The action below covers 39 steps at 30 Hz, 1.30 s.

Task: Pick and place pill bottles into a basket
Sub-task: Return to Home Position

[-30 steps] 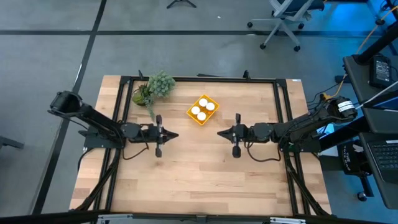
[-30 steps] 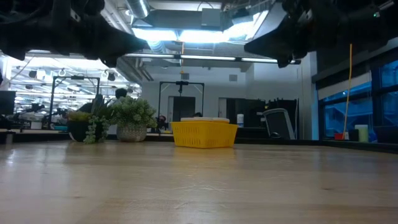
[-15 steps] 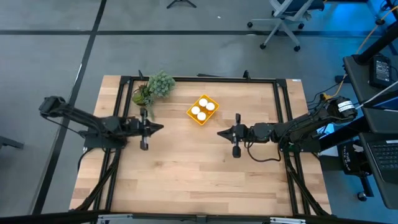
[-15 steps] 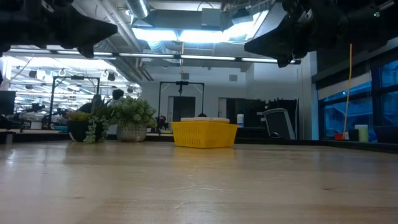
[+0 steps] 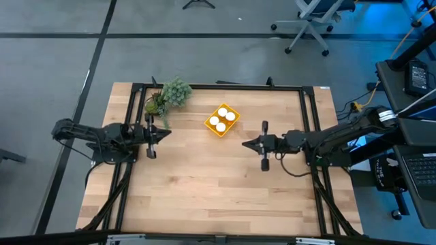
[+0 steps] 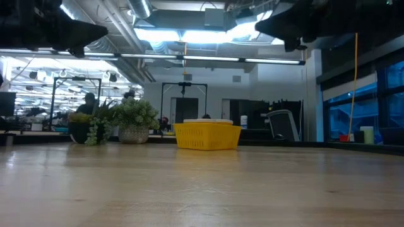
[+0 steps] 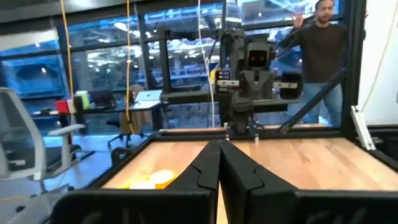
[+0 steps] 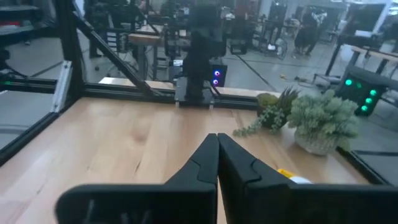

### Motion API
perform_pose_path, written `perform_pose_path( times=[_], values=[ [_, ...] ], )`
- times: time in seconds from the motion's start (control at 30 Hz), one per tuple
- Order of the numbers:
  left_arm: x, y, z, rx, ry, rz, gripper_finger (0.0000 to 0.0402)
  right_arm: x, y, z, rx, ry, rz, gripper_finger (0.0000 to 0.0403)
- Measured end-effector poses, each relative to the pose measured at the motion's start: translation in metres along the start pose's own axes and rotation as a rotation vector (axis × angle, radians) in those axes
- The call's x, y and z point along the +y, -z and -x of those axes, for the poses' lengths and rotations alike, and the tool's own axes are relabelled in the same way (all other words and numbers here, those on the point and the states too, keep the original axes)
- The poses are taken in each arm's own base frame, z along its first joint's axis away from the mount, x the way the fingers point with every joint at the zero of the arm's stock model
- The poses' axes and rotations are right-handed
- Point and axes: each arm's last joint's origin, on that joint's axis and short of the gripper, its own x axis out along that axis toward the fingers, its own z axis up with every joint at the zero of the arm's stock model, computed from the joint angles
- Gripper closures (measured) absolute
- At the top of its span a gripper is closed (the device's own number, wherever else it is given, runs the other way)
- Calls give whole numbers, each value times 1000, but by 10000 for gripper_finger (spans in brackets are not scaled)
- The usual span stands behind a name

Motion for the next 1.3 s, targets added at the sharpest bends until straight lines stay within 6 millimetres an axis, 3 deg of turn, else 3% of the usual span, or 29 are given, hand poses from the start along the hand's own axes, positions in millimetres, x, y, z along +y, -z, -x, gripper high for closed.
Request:
perform_pose_path(
  times=[0.37,0.6,0.8,1.3],
  values=[
    [7,10,5,19,-55,-19,400,-17,-23,36,2,-7,5,394],
    [15,14,4,67,-148,-42,400,-22,-24,54,33,-10,12,394],
    [18,20,4,108,-97,15,400,-20,11,66,-52,-51,17,393],
    [23,20,3,111,-111,-27,400,-30,44,111,-215,-102,-38,393]
  ],
)
